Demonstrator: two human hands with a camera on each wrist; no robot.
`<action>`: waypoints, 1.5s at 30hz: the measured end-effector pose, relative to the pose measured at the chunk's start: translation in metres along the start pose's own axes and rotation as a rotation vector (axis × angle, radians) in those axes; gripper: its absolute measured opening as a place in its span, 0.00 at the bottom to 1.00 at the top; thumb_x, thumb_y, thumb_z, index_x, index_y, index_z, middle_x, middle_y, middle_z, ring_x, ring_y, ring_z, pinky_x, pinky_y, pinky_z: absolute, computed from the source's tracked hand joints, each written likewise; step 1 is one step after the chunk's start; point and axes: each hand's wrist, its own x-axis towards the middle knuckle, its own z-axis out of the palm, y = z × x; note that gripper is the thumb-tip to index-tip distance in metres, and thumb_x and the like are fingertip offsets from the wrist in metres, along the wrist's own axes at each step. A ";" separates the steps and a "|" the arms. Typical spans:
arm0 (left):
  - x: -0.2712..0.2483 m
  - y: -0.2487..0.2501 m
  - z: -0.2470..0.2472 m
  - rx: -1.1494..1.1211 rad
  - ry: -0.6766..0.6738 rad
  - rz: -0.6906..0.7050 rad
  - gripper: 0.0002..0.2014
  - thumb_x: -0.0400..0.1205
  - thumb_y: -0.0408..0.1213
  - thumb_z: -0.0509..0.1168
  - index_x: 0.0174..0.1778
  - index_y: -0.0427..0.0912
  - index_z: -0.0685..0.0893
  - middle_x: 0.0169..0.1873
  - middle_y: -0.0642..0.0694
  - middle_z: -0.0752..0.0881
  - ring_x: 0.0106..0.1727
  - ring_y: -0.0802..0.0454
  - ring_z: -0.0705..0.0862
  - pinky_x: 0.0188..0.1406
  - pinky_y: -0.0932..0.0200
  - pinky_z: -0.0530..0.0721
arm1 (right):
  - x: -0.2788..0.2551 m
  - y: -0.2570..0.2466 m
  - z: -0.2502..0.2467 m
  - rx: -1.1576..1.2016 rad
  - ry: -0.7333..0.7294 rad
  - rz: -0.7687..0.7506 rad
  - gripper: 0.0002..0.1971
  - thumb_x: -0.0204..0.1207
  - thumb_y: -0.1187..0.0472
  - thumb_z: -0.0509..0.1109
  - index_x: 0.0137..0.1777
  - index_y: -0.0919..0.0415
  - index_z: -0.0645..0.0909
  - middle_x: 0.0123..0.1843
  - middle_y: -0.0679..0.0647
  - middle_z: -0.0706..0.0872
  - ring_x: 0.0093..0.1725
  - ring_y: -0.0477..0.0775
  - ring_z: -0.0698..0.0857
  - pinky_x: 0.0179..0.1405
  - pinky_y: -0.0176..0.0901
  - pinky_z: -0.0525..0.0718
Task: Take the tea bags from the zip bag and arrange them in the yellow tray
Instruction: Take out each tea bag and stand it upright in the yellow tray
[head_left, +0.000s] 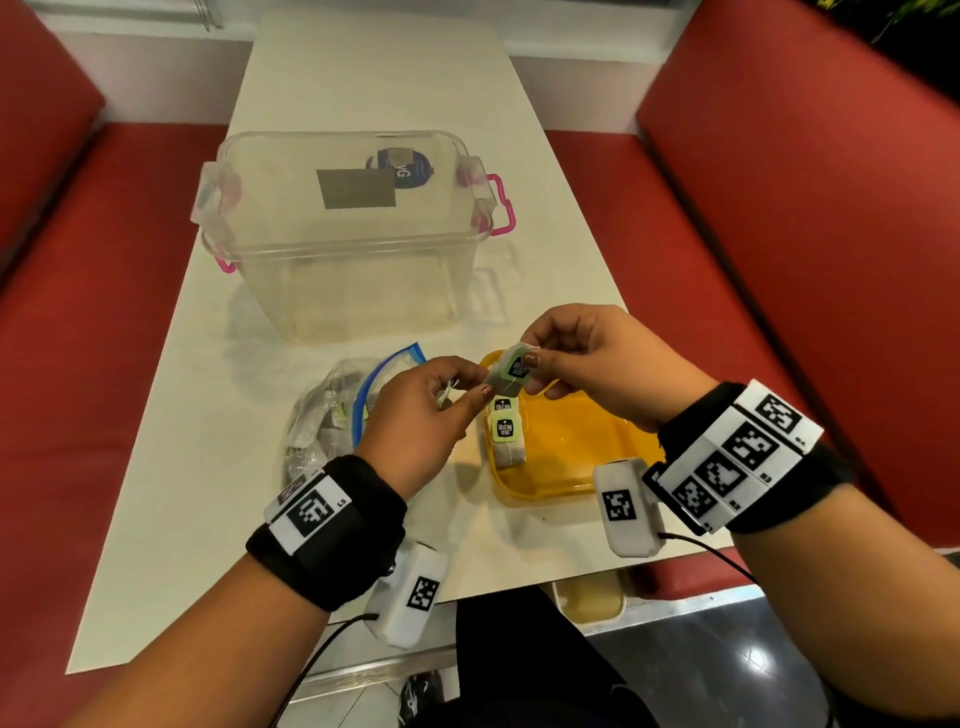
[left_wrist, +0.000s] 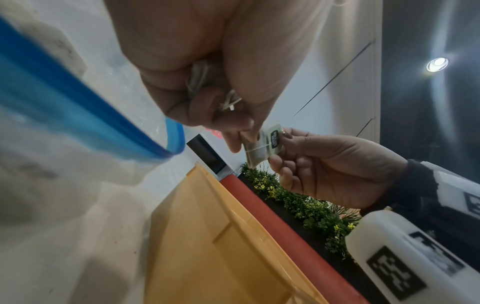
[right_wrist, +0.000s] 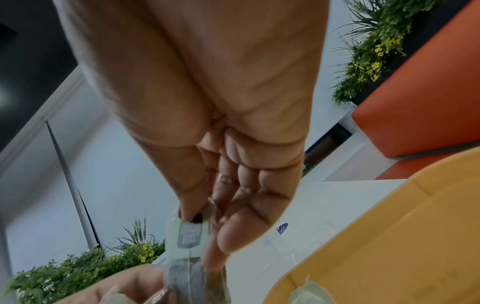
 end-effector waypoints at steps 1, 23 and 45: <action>0.000 0.000 0.001 0.007 0.001 0.000 0.06 0.80 0.40 0.70 0.52 0.49 0.88 0.45 0.54 0.88 0.32 0.66 0.81 0.34 0.62 0.84 | 0.000 0.001 0.000 -0.012 0.000 -0.001 0.03 0.80 0.68 0.68 0.50 0.65 0.83 0.42 0.63 0.91 0.40 0.54 0.90 0.42 0.50 0.88; -0.011 -0.013 0.012 0.134 -0.105 -0.207 0.09 0.77 0.41 0.75 0.47 0.42 0.85 0.38 0.48 0.88 0.19 0.68 0.80 0.21 0.75 0.76 | 0.036 0.022 0.039 -0.832 -0.495 0.218 0.09 0.72 0.63 0.75 0.52 0.59 0.84 0.41 0.56 0.92 0.31 0.50 0.88 0.39 0.42 0.88; -0.018 0.002 -0.002 -0.034 -0.166 -0.226 0.26 0.71 0.42 0.79 0.60 0.50 0.75 0.38 0.50 0.89 0.33 0.59 0.86 0.37 0.59 0.85 | 0.031 -0.014 0.019 -0.679 -0.190 0.053 0.03 0.75 0.62 0.74 0.47 0.59 0.85 0.34 0.47 0.85 0.30 0.44 0.88 0.33 0.35 0.85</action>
